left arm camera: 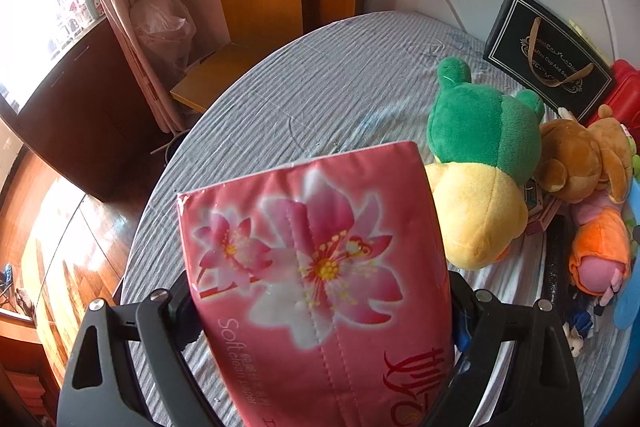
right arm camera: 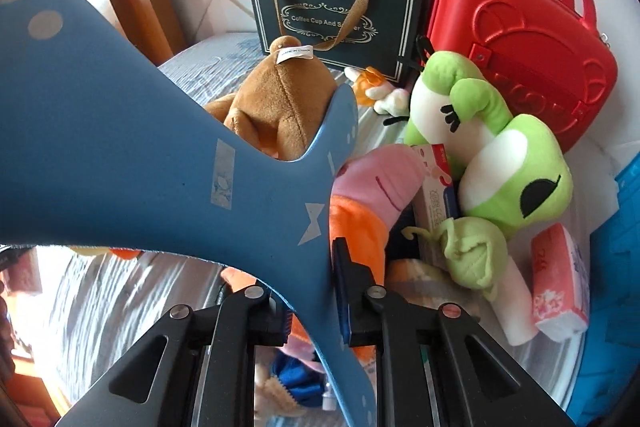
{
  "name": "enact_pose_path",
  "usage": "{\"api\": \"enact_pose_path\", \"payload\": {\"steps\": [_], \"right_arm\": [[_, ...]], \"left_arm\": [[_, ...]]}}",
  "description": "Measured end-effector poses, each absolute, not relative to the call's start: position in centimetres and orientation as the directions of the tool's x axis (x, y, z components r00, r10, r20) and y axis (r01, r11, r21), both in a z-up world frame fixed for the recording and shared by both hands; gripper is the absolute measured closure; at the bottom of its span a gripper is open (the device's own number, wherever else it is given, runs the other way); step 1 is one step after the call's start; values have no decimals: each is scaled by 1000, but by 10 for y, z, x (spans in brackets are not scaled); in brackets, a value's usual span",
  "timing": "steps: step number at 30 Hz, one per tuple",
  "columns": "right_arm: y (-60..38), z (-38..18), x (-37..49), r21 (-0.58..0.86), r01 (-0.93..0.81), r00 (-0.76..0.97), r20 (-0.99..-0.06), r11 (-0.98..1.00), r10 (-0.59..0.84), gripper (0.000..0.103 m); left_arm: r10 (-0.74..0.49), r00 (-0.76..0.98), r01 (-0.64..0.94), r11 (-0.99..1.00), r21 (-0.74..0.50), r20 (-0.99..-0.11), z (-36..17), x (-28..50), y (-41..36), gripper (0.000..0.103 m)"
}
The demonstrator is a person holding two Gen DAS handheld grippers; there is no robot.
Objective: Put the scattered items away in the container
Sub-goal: 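Carry the tissue pack and boomerang in both tools over to the blue crate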
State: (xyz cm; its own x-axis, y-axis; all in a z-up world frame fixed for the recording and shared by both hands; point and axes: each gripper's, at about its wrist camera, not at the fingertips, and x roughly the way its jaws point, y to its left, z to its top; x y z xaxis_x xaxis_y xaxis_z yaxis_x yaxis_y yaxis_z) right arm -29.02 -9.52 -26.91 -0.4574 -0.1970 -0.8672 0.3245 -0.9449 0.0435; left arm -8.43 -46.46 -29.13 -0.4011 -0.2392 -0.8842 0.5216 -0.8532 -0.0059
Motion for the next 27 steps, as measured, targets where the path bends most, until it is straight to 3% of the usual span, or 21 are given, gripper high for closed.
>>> {"api": "enact_pose_path", "payload": {"steps": [27], "right_arm": [[-48,-170,-190,81,340,-572,-773,-937,-274,89]], "left_arm": [[-256,-537,456,-890,-21,-804,-194,-33,-389,11]]}}
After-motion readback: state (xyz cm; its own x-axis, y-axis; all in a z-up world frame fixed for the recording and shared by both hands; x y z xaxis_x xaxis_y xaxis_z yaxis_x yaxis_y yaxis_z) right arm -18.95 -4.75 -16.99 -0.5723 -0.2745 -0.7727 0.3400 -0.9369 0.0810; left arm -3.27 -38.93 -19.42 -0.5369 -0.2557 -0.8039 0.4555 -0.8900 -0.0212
